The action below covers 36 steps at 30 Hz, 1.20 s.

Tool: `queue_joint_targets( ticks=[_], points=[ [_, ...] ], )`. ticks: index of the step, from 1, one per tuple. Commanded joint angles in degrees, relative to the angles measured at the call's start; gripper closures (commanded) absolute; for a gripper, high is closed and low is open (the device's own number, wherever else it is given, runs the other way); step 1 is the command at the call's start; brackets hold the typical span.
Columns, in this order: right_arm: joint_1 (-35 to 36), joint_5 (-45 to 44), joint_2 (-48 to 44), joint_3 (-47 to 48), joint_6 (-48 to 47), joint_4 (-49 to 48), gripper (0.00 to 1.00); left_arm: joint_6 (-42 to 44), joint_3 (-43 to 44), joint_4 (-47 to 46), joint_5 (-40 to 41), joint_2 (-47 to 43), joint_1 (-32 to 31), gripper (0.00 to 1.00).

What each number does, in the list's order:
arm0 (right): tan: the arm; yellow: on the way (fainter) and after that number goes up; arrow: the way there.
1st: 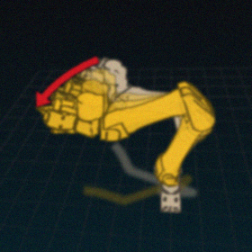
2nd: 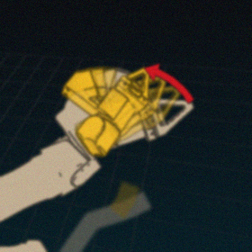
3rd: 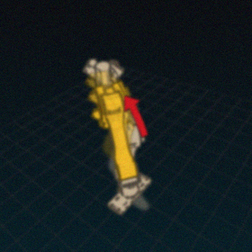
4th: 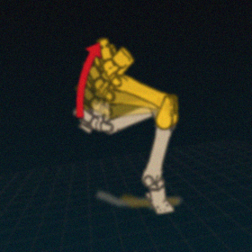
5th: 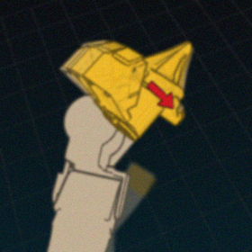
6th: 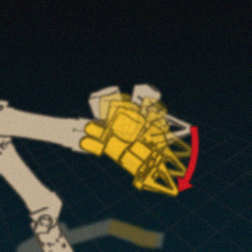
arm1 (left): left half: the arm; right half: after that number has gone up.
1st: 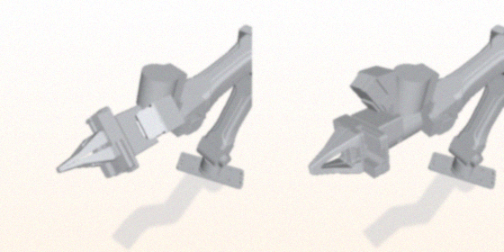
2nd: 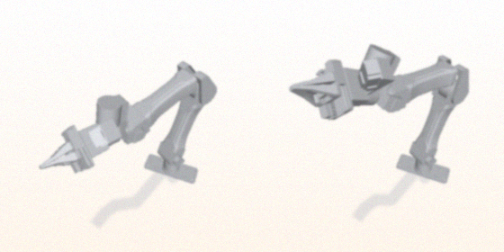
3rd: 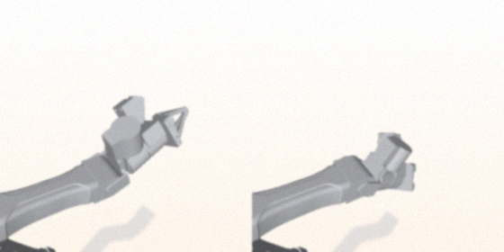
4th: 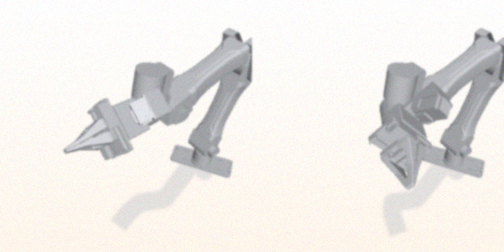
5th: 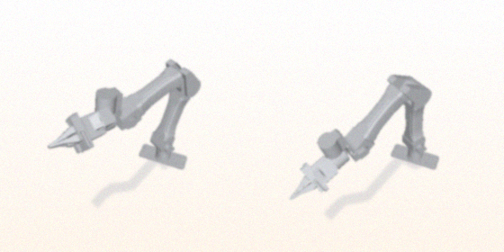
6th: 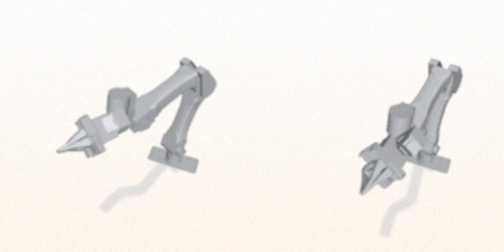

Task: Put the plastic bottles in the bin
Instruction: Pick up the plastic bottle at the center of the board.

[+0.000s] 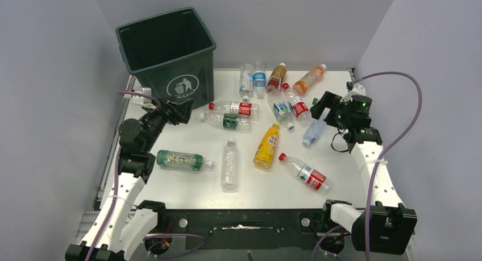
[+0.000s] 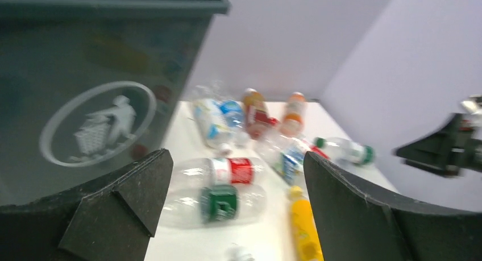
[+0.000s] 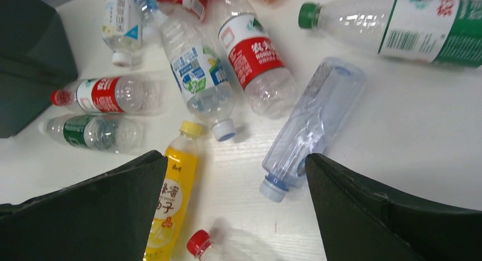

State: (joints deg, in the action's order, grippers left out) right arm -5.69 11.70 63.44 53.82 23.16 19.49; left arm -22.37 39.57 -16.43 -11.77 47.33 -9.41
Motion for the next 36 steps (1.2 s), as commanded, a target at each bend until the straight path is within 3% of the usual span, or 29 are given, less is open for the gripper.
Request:
queue_joint_targets(
  ticks=[1,8,12,13,22,36],
  points=[
    [-0.24,4.44,-3.12,-4.08,3.1,-2.84,0.02,-21.4,-5.29,-10.2,-11.24,-0.19,0.78,0.13],
    [-0.2,7.61,0.73,-6.73,3.82,-3.36,0.02,-24.08,1.91,0.9,-9.5,12.28,-2.17,0.13],
    [-0.15,8.21,1.95,-8.91,4.13,-4.05,0.02,-24.08,3.69,3.12,-9.5,16.35,-9.54,0.13],
    [-0.13,8.15,1.91,-9.36,4.21,-4.13,0.02,-19.35,4.77,4.39,-2.77,17.65,-11.87,0.13],
    [-0.24,6.29,1.61,-11.19,5.11,-4.2,0.02,-5.35,22.78,21.8,17.8,35.98,-33.39,0.13],
    [-0.45,4.54,0.31,-12.6,5.03,-4.1,0.02,-2.16,32.49,25.94,22.99,53.3,-43.33,0.14]
  ],
)
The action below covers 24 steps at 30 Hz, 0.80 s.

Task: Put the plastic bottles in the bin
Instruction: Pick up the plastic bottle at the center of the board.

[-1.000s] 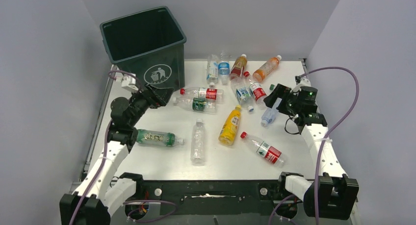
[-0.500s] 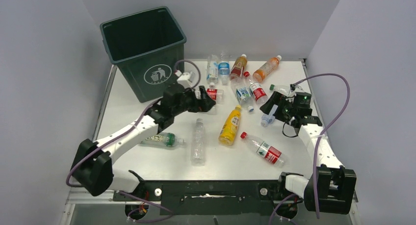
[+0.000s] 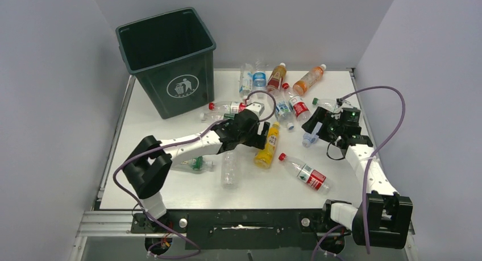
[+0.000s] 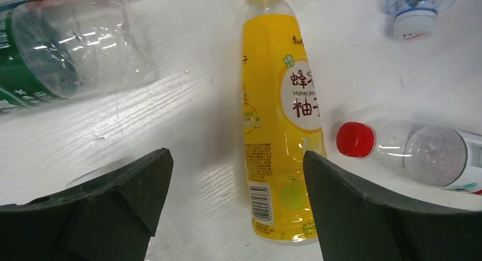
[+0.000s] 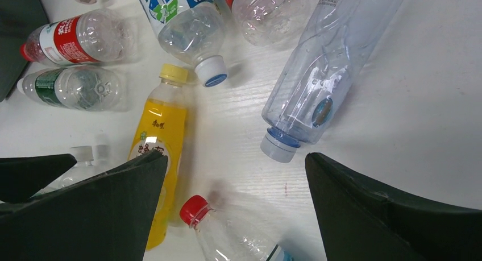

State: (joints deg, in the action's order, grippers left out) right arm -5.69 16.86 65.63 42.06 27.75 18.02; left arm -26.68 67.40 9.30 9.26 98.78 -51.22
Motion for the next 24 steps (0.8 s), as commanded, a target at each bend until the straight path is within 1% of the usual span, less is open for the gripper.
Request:
queue_joint_targets(
  ticks=[1,6,12,16,20,22,24],
  points=[
    [-0.45,-0.56,-1.95,-1.14,0.57,-2.76,0.02,2.48,5.12,0.34,1.9,2.7,-2.11,0.14],
    [-0.48,-0.39,-2.14,-1.74,0.62,-3.08,0.02,3.56,7.51,0.73,2.75,7.42,-4.65,0.15],
    [-0.59,-0.46,-2.74,-2.27,0.47,-2.95,0.02,3.74,8.39,-0.56,0.66,11.03,-5.47,0.15],
    [-0.57,-0.01,-2.92,-2.87,0.7,-3.46,0.02,4.27,9.42,0.66,1.88,13.29,-5.47,0.16],
    [-0.56,0.91,-2.87,-3.67,1.23,-4.46,0.02,5.77,11.03,3.53,2.56,13.51,-5.48,0.24],
    [-0.56,1.19,-2.78,-4.1,1.42,-4.99,0.02,6.85,11.61,4.73,2.35,12.95,-5.47,0.3],
    [-0.55,1.33,-2.74,-4.39,1.43,-5.33,0.02,7.95,12.71,6.56,2.51,12.43,-5.47,0.39]
  ],
)
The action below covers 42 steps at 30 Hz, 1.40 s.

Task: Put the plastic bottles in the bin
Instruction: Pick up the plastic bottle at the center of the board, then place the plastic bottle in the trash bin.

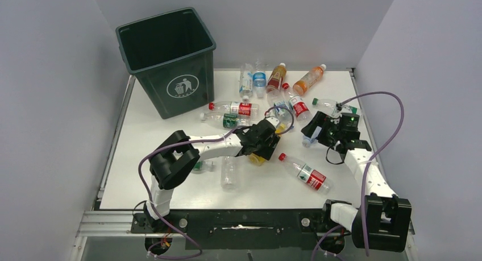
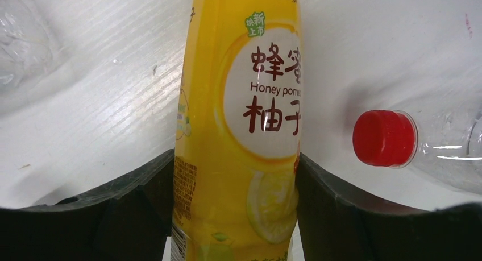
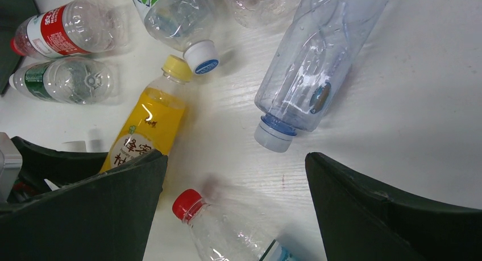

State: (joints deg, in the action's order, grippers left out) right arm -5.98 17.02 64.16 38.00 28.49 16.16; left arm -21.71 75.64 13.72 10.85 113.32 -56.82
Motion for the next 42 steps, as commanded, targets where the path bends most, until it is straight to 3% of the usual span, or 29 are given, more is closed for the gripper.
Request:
queue_joint_targets(
  ticks=[1,11,19,42],
  points=[
    [-0.28,1.18,-1.21,-0.44,0.61,-3.5,0.02,3.43,4.85,2.93,1.28,-2.24,0.13,0.41],
    [-0.31,2.04,-2.59,0.52,1.13,-3.0,0.02,2.69,7.02,7.04,5.02,-6.88,1.31,0.43],
    [-0.28,1.92,-5.21,-0.37,1.61,-2.91,0.02,3.73,14.74,10.45,5.98,-8.03,3.01,0.43],
    [-0.19,3.4,-5.89,-2.64,2.02,-4.02,0.02,4.43,25.1,15.25,0.14,-19.09,19.73,0.42]
  ],
)
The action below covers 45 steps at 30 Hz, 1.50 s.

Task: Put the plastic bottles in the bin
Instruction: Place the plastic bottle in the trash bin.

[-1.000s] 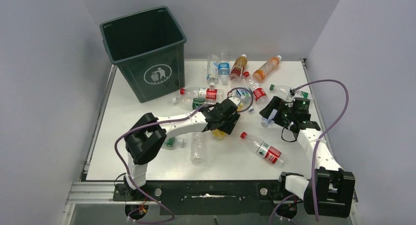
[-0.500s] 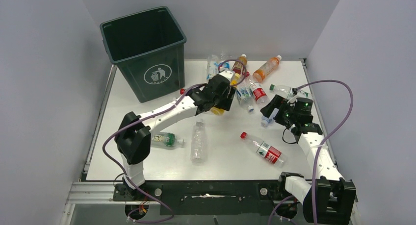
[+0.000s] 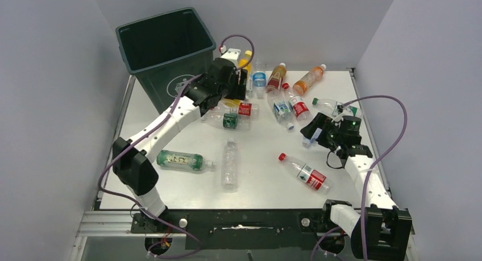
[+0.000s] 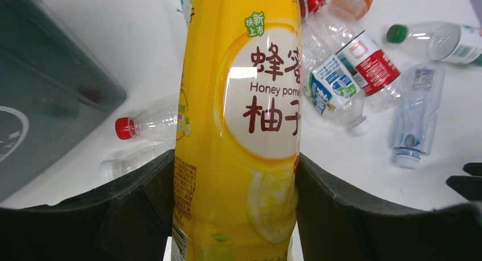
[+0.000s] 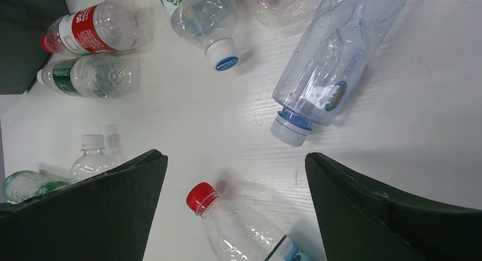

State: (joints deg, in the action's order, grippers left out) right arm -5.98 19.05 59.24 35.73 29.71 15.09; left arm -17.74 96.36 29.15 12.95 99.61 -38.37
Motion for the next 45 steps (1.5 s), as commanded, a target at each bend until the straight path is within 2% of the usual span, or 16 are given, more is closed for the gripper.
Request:
queue_joint_targets(
  ticks=[1,11,19,30,36,45],
  points=[
    [-0.18,1.5,-0.97,-0.46,0.91,-3.04,0.02,0.31,4.71,-0.07,-2.55,-5.96,1.73,0.42],
    [-0.06,2.45,-0.88,-1.09,1.71,-3.88,0.02,-0.04,8.9,-1.13,-4.94,-11.16,5.44,0.42],
    [0.99,3.18,-0.76,-1.54,2.57,-4.79,0.02,-0.01,11.88,-3.34,-7.08,-13.48,13.79,0.42],
    [4.18,2.22,-0.43,-1.54,3.55,-5.19,0.02,1.51,17.67,-1.9,-8.85,-10.66,25.51,0.41],
    [5.52,1.44,-0.27,-1.62,3.86,-5.41,0.02,2.01,17.8,-2.34,-8.65,-8.68,31.2,0.39],
    [5.97,1.51,0.84,-1.27,3.68,-5.8,0.02,2.79,14.98,-4.11,-8.05,-6.15,36.55,0.35]
  ],
)
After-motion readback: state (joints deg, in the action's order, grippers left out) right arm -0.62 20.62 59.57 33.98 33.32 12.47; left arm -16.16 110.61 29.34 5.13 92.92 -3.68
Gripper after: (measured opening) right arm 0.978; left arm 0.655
